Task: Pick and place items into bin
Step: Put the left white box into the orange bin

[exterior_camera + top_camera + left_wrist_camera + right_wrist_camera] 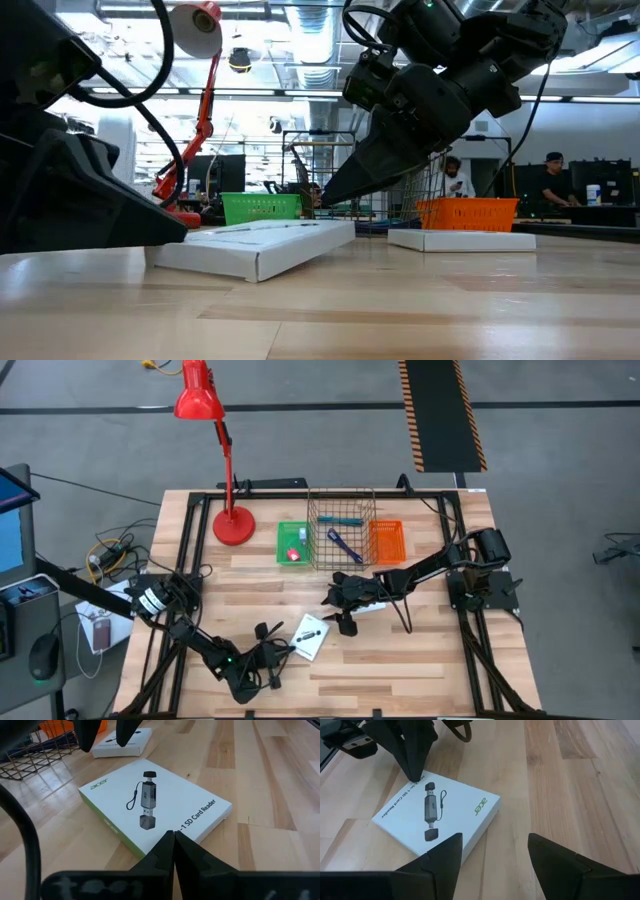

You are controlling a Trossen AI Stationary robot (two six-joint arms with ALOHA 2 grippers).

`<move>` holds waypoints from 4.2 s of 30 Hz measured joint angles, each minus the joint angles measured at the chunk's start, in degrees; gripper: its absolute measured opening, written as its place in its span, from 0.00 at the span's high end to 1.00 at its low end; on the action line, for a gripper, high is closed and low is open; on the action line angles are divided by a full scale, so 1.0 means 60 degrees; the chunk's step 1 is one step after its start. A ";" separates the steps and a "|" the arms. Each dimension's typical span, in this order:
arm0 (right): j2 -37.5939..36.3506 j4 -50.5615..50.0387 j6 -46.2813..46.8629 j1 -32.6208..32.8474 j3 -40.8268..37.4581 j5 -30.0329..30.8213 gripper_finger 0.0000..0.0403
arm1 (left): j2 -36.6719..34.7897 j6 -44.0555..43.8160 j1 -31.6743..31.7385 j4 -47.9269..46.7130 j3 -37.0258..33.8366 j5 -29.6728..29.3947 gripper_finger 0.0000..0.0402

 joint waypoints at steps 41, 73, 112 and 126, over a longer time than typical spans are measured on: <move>0.0527 -0.0305 0.5103 -0.0336 0.0102 -0.3105 0.38 | 0.1075 0.0061 -0.0159 0.1047 0.0255 -0.1645 1.00; 0.1224 -0.2406 0.5022 -0.0331 0.1553 -0.3867 0.38 | 0.1075 0.0236 -0.0177 0.1145 0.0255 -0.1627 1.00; 0.1253 -0.2234 0.4989 -0.0049 0.2044 -0.4176 0.80 | 0.1075 0.0284 -0.0265 0.1165 0.0258 -0.1567 1.00; 0.1246 -0.2279 0.4811 -0.0106 0.2067 -0.5080 0.91 | 0.0819 0.0281 -0.1073 0.1341 0.0205 -0.1427 1.00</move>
